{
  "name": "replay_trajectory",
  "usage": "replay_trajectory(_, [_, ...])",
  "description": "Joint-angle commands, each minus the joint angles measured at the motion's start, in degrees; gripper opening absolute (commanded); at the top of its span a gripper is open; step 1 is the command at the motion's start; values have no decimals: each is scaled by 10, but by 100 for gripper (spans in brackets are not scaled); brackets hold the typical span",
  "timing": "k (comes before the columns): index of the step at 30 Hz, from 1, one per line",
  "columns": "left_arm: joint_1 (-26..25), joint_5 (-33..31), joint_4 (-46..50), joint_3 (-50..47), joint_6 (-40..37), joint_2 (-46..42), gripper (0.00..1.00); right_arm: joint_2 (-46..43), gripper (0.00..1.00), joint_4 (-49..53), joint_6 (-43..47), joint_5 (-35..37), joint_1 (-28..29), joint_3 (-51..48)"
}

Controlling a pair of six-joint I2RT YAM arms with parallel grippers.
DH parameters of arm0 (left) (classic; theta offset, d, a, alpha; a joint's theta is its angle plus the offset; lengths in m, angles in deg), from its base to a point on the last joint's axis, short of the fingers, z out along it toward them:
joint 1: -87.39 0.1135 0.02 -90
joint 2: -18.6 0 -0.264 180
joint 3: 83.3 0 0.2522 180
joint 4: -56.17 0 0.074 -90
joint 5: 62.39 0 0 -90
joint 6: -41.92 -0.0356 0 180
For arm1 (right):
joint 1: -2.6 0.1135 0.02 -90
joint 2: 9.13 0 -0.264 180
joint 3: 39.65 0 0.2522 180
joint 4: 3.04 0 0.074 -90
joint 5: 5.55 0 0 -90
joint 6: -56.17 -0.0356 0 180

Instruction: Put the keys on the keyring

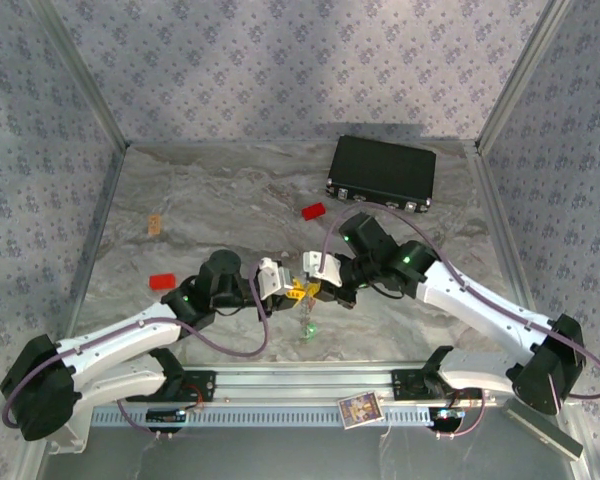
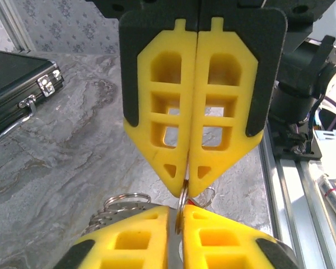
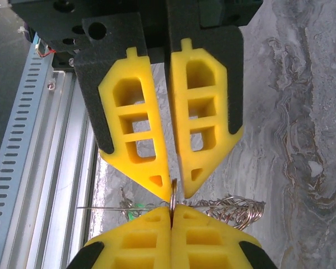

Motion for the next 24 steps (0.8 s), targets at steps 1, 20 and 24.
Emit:
replay_trajectory(1, [-2,15,-10,18,-8,3,10,6,0,10,10,-8,12,22])
replay_trajectory(20, [-1,-1,-278,-89,105,-2,0,-100,30,-223,-133,-78,-46,-147])
replay_trajectory(24, [-2,8,-316,-97,126,13,0,-95,31,-232,-141,-80,-47,-160])
